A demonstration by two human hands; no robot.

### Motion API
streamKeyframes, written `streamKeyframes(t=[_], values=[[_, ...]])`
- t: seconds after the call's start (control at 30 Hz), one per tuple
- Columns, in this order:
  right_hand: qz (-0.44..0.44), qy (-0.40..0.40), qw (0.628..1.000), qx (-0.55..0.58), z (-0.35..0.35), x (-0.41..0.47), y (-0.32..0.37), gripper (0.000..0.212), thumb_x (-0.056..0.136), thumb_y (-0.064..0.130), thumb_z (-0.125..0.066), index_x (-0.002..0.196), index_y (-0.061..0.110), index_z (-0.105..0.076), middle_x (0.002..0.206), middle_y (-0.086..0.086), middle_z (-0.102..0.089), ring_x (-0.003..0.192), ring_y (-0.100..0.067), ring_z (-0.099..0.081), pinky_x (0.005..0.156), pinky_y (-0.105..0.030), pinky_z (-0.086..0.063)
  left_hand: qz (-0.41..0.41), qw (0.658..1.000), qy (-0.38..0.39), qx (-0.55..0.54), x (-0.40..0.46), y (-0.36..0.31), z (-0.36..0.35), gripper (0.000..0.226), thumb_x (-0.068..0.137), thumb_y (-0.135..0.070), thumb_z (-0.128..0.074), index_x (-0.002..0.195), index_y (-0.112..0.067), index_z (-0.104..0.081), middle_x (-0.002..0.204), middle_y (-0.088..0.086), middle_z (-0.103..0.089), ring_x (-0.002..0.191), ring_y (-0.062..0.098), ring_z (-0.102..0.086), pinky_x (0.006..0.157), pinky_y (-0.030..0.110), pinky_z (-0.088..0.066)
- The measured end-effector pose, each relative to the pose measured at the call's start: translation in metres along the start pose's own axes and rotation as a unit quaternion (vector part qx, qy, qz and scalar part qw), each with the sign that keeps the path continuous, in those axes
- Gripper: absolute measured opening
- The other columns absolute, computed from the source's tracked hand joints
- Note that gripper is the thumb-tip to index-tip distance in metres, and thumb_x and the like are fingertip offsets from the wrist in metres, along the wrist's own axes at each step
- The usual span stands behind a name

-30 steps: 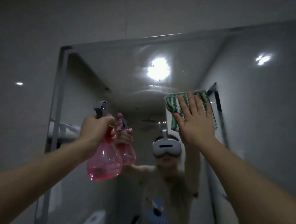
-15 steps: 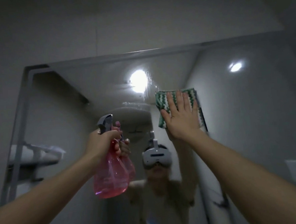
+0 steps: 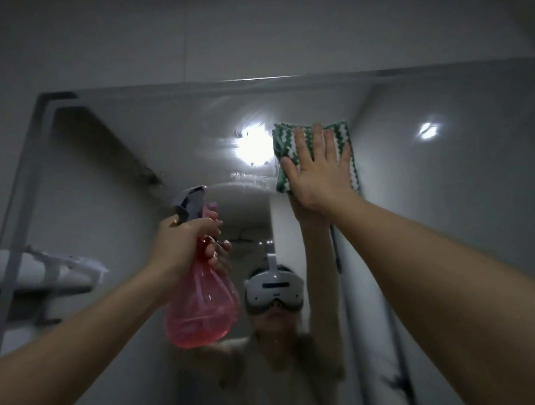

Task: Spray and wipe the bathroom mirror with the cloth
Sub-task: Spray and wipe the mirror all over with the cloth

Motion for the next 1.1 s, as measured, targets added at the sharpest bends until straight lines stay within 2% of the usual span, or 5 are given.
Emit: streamKeyframes(t=[0.2, 0.4, 0.53, 0.77, 1.1], values=[[-0.004, 0.001, 1.0, -0.011, -0.001, 0.001, 0.0, 0.062, 0.101, 0.052, -0.013, 0.151, 0.027, 0.013, 0.158, -0.006, 0.022, 0.145, -0.024, 0.02, 0.112, -0.047, 0.018, -0.005, 1.0, 0.007, 0.006, 0.002, 0.012, 0.007, 0.022, 0.082, 0.007, -0.047, 0.099, 0.0, -0.059, 0.039, 0.009, -0.039, 0.029, 0.013, -0.034, 0.036, 0.016, -0.033], [-0.022, -0.003, 1.0, -0.016, -0.002, -0.002, 0.006, 0.061, 0.102, 0.049, -0.012, 0.151, 0.025, 0.014, 0.157, -0.007, 0.022, 0.144, -0.024, 0.02, 0.112, -0.046, 0.018, -0.023, 0.999, 0.001, 0.031, 0.012, 0.02, 0.016, 0.021, 0.077, 0.007, -0.05, 0.095, 0.007, -0.061, 0.069, 0.024, -0.047, 0.039, 0.019, -0.038, 0.042, 0.023, -0.036], [-0.041, 0.0, 0.999, -0.014, -0.004, -0.005, 0.014, 0.062, 0.102, 0.048, -0.011, 0.151, 0.021, 0.016, 0.157, -0.01, 0.023, 0.144, -0.026, 0.021, 0.112, -0.047, 0.017, -0.027, 0.999, 0.027, 0.022, 0.019, 0.026, 0.019, 0.021, 0.072, 0.004, -0.052, 0.092, 0.006, -0.06, 0.065, 0.022, -0.045, 0.048, 0.02, -0.04, 0.047, 0.027, -0.037], [0.057, -0.009, 0.998, -0.014, -0.025, -0.016, 0.099, 0.063, 0.101, 0.05, -0.013, 0.151, 0.023, 0.013, 0.157, -0.01, 0.022, 0.144, -0.027, 0.021, 0.113, -0.05, 0.018, -0.037, 0.999, 0.03, 0.02, 0.024, 0.028, 0.021, 0.016, 0.073, 0.004, -0.053, 0.088, 0.006, -0.06, 0.067, 0.023, -0.049, 0.041, 0.02, -0.041, 0.045, 0.028, -0.036], [0.128, -0.018, 0.991, -0.039, -0.013, 0.014, 0.097, 0.061, 0.1, 0.054, -0.015, 0.152, 0.03, 0.005, 0.16, -0.003, 0.014, 0.147, -0.02, 0.012, 0.116, -0.047, 0.012, -0.048, 0.997, 0.017, 0.057, 0.015, 0.024, 0.022, 0.018, 0.072, 0.004, -0.052, 0.088, 0.002, -0.06, 0.061, 0.016, -0.041, 0.036, 0.02, -0.039, 0.043, 0.027, -0.037]])
Point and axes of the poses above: each hand's wrist, its own x-axis towards the middle knuckle, its own z-axis out of the back of the hand, y = z × x, the point moved 8 cm from there along x, towards the middle knuckle
